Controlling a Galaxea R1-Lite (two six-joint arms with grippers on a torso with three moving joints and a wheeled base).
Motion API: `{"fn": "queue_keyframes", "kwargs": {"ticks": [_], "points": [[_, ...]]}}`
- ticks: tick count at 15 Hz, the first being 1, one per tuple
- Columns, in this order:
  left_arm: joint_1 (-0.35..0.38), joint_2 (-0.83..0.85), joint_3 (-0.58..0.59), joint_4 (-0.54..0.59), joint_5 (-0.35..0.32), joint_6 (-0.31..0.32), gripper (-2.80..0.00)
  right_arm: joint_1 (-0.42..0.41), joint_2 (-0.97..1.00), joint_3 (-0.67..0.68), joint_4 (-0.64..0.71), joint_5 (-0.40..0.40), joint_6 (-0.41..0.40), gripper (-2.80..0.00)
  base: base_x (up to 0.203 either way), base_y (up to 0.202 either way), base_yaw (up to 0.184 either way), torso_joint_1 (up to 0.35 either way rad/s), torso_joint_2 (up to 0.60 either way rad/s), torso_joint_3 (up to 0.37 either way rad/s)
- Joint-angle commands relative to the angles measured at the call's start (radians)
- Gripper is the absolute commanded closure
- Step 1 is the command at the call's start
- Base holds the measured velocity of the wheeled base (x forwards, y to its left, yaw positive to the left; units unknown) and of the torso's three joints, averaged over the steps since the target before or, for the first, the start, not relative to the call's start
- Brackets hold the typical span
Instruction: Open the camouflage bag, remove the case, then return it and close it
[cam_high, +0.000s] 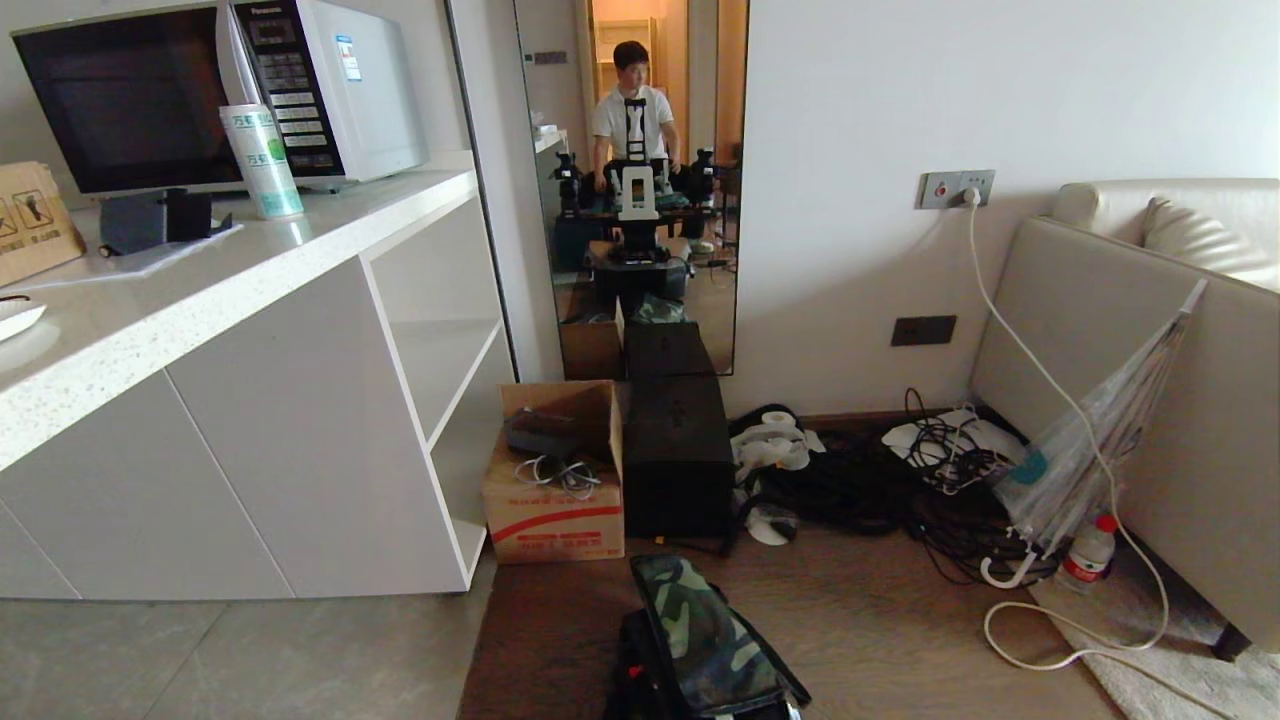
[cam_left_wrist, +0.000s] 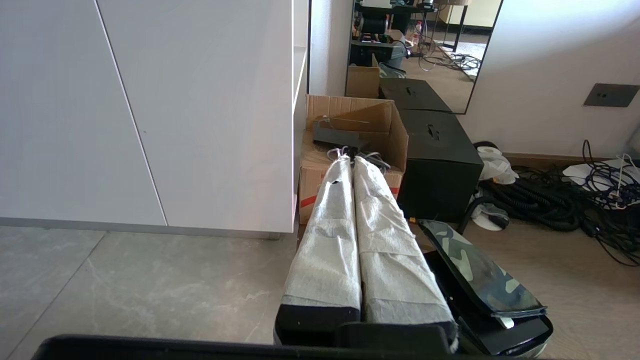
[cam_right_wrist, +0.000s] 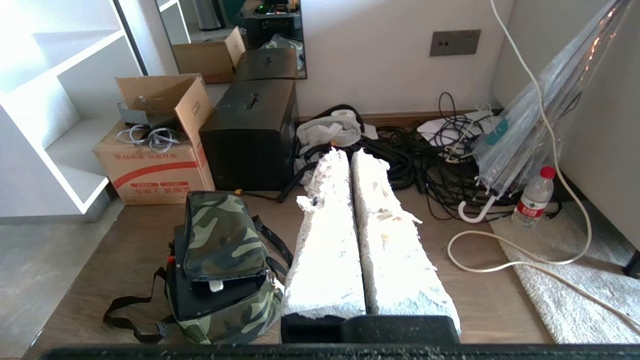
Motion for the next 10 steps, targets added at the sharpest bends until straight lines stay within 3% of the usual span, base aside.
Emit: {"fn": "queue_keyframes", "kwargs": {"ticks": [1,10], "points": [[0.0,0.001,0.008,-0.001,0.0,-0.001,0.0,0.002,0.002,0.002,-0.001,0.001,0.001,0.0,0.0,0.0,0.0,0.0,0.0,0.0],[0.0,0.001,0.008,-0.001,0.0,-0.001,0.0,0.001,0.002,0.002,-0.002,-0.003,0.003,0.0,0.0,0.0,0.0,0.0,0.0,0.0]]}}
